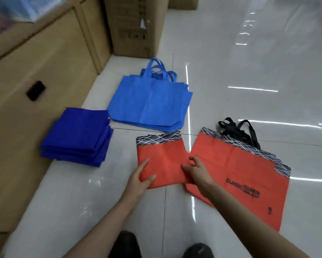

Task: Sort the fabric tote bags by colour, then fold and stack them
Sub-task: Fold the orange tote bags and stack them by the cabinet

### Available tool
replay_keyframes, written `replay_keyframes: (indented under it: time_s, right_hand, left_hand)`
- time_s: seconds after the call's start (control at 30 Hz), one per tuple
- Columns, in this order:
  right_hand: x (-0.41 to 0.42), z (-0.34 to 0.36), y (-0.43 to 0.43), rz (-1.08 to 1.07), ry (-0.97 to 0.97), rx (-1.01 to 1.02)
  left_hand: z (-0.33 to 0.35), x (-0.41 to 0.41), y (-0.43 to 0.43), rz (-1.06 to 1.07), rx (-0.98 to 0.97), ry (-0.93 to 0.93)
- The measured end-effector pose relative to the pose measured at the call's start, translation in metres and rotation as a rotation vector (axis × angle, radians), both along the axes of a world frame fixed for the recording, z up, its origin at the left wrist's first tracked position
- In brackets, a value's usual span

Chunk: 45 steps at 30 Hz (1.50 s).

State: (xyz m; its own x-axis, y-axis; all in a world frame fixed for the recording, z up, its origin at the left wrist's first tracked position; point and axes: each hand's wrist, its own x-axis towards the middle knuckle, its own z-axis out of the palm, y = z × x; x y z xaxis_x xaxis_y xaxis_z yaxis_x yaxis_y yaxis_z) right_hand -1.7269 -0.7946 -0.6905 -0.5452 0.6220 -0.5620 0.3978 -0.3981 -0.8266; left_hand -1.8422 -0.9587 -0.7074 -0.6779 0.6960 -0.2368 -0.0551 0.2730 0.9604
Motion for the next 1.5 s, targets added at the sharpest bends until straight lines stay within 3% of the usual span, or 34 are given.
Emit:
replay_keyframes:
  time_s: [0.2,0.4,0.53,0.63,0.73,0.83,0.9,0.97,1.3,1.4,1.5]
  right_hand:
    - [-0.075,0.044,-0.072,0.460,0.016,0.151]
    - [-0.147,0.023,-0.141,0.791,-0.032,0.286]
    - [-0.187,-0.012,-0.180,0.830,-0.039,0.293]
    - [-0.208,-0.036,-0.203,0.639,-0.009,0.085]
    - [-0.218,-0.057,-0.214,0.515,0.029,-0.046]
    - [-0.218,-0.067,-0.215,0.531,0.103,-0.053]
    - [-0.213,-0.072,-0.208,0.585,0.094,0.025]
    - [-0.205,-0.080,-0.197,0.676,0.021,0.127]
    - [-0.128,-0.070,-0.142,0.723,-0.103,0.336]
    - [-0.098,-0.055,-0.125,0.682,-0.118,0.419]
    - [-0.069,-0.046,-0.106,0.691,-0.167,0.501]
  left_hand:
    - [0.022,-0.032,-0.101,0.271,-0.026,-0.026]
    - [-0.007,-0.041,-0.183,0.507,-0.093,-0.006]
    - [-0.041,-0.048,-0.211,0.710,-0.264,0.001]
    - [-0.054,-0.059,-0.213,0.815,-0.386,-0.038]
    - [-0.065,-0.074,-0.208,0.776,-0.496,-0.070]
    - [-0.078,-0.087,-0.203,0.636,-0.810,0.010]
    - [-0.084,-0.096,-0.198,0.570,-1.050,0.126]
    - [-0.088,-0.105,-0.193,0.544,-1.133,0.225]
    - [-0.085,-0.118,-0.189,0.442,-1.084,0.362]
    - [-0.067,-0.101,-0.170,0.369,-0.976,0.578]
    - [-0.052,-0.082,-0.134,0.239,-0.796,0.658]
